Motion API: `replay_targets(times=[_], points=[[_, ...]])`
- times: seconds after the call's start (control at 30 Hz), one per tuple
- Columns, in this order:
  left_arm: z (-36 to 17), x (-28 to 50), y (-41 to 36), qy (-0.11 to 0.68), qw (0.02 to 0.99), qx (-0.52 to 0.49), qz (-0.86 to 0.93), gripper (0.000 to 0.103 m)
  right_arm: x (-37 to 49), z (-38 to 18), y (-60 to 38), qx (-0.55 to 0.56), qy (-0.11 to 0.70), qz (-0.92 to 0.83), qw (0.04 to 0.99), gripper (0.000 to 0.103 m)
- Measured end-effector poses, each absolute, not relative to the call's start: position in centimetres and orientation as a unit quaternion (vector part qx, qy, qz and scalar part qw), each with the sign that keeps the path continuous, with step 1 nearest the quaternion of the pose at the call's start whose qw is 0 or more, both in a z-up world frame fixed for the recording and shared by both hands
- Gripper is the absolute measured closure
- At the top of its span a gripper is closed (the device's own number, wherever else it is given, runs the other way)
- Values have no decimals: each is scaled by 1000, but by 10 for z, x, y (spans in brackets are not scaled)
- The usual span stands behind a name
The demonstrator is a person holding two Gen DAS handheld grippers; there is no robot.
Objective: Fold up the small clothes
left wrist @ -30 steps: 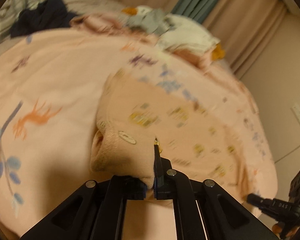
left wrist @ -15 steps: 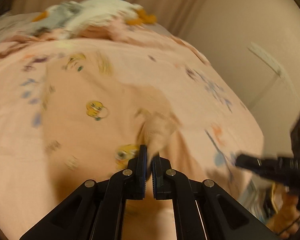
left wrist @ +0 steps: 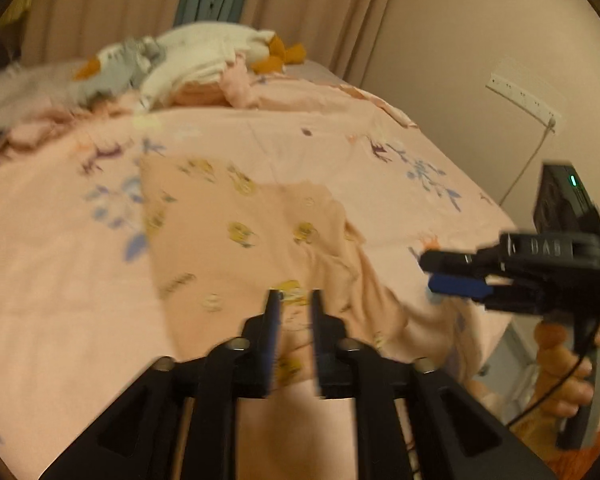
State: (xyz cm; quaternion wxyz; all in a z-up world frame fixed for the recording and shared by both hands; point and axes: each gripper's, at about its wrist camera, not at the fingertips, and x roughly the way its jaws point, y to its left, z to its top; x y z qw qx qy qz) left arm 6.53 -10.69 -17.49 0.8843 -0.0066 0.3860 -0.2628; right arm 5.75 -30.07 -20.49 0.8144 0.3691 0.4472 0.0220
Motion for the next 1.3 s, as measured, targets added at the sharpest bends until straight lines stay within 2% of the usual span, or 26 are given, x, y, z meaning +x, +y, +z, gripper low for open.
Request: replay_targets(times=[0.03, 0.07, 0.23, 0.43, 0.5, 0.57, 0.67, 0.77, 1.0, 1.23, 1.3], points=[[-176, 64, -103, 386, 886, -7, -256, 52, 63, -202, -294, 368, 446, 36, 815, 55], [-179, 64, -99, 387, 887, -15, -252, 44, 68, -201, -287, 372, 447, 49, 812, 50], [-207, 69, -87, 449, 863, -43, -229, 44, 98, -211, -261, 373, 464, 91, 798, 49], [-224, 69, -81, 472, 855, -46, -211, 44, 123, -245, -247, 383, 506, 82, 769, 50], [-228, 71, -81, 482, 848, -54, -213, 44, 131, -257, -248, 403, 514, 76, 754, 61], [-231, 72, -78, 491, 843, -64, -211, 44, 136, -262, -248, 425, 498, 83, 751, 67], [-232, 72, -77, 492, 843, -63, -208, 44, 139, -260, -251, 462, 460, 98, 752, 68], [-231, 73, -77, 493, 846, -59, -196, 44, 147, -256, -246, 446, 451, 108, 766, 94], [-232, 76, -83, 489, 855, -40, -170, 44, 120, -236, -265, 459, 382, 119, 793, 96], [-234, 72, -97, 488, 855, -14, -176, 48, 83, -209, -297, 445, 330, 82, 828, 96], [-236, 73, -97, 488, 858, -8, -161, 58, 72, -209, -300, 440, 332, 70, 832, 96]])
